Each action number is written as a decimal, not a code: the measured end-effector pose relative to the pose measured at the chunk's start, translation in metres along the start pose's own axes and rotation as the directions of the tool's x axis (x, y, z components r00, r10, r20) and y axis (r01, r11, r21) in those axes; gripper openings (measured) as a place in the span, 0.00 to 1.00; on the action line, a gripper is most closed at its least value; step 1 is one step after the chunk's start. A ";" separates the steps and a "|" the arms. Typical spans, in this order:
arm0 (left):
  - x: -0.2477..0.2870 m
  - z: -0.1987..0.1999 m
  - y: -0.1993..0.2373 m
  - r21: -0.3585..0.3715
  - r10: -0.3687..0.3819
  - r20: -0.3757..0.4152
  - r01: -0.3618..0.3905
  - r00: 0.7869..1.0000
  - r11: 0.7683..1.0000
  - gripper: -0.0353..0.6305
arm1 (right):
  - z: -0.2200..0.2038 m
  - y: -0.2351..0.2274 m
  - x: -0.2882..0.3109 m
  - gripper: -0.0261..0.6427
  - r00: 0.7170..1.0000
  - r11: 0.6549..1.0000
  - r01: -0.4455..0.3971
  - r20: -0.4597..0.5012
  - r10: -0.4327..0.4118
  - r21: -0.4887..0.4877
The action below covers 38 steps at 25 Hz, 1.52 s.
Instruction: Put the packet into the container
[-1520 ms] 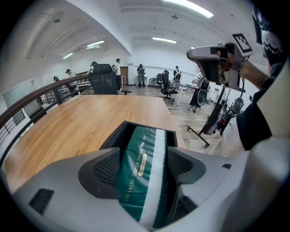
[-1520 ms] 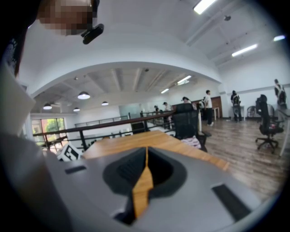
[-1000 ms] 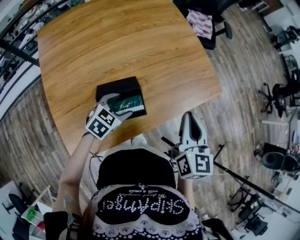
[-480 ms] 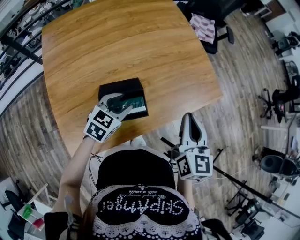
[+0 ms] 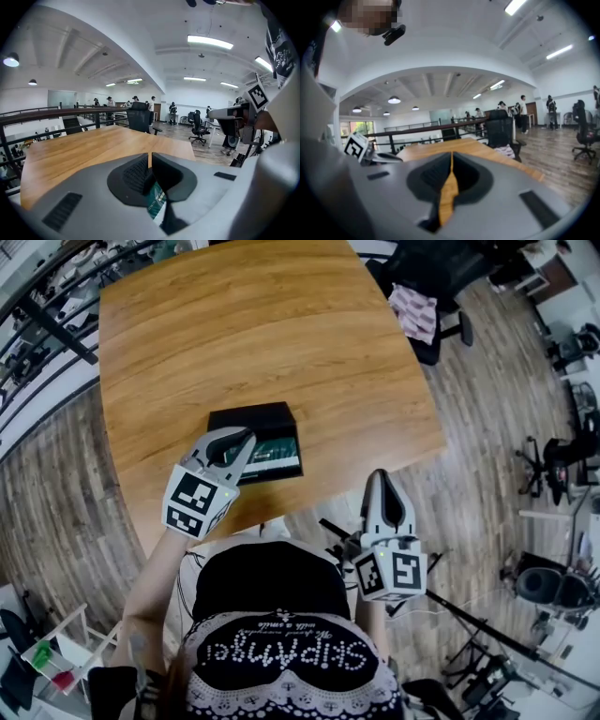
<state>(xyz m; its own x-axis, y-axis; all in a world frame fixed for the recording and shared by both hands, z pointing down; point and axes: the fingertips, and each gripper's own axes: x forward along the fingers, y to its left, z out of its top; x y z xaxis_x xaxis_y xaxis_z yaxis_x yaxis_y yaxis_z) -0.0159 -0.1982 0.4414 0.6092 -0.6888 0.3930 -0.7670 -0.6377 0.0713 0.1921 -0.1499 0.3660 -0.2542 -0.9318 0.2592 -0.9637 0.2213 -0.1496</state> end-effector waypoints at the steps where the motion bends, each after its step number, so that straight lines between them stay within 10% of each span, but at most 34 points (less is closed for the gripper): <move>1: -0.006 0.006 0.001 -0.002 0.016 0.022 -0.016 1.000 1.000 0.13 | 0.001 0.001 -0.001 0.09 1.000 1.000 -0.004 0.003 0.004 -0.002; 8: -0.056 0.046 0.019 -0.035 0.169 0.164 -0.165 0.972 0.986 0.10 | 0.015 0.016 0.003 0.09 0.999 0.999 -0.043 0.032 0.043 -0.022; 23: -0.183 0.091 0.028 -0.168 0.421 0.390 -0.386 0.819 0.907 0.10 | 0.030 0.056 0.003 0.09 0.987 0.989 -0.139 0.070 0.143 -0.057; 38: -0.239 0.055 0.005 -0.284 0.535 0.376 -0.456 0.756 0.843 0.10 | 0.038 0.052 -0.035 0.09 0.984 0.990 -0.137 0.107 0.141 -0.044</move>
<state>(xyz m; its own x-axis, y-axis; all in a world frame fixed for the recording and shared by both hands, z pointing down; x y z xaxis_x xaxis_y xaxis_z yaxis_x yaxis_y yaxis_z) -0.1542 -0.0555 0.2969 0.1258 -0.9920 -0.0099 -0.9819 -0.1259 0.1414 0.1542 -0.1166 0.3132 -0.3769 -0.9169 0.1315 -0.9226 0.3589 -0.1416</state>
